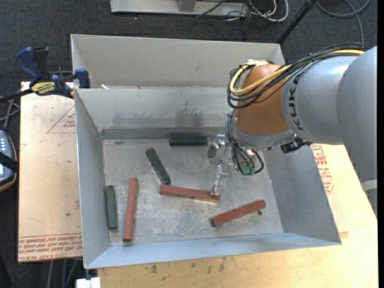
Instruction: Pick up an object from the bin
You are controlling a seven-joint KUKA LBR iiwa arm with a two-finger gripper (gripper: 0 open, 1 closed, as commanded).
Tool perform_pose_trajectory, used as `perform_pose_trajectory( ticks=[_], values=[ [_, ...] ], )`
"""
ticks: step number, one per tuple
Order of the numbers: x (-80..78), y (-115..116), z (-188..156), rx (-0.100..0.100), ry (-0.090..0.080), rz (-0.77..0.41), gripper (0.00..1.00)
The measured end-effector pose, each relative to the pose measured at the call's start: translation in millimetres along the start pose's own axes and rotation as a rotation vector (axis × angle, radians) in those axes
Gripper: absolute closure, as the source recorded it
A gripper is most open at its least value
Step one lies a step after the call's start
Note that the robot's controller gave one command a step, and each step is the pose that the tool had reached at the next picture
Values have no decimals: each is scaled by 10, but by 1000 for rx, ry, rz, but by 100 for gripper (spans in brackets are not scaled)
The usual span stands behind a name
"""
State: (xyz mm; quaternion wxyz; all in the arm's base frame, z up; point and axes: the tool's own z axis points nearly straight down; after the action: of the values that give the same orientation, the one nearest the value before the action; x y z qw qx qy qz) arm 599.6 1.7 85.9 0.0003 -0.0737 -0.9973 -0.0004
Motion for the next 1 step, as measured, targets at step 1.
perform_pose_trajectory(
  ticks=[1],
  values=[
    [576, 176, -92, 0, -2, -271, 0]
  ],
)
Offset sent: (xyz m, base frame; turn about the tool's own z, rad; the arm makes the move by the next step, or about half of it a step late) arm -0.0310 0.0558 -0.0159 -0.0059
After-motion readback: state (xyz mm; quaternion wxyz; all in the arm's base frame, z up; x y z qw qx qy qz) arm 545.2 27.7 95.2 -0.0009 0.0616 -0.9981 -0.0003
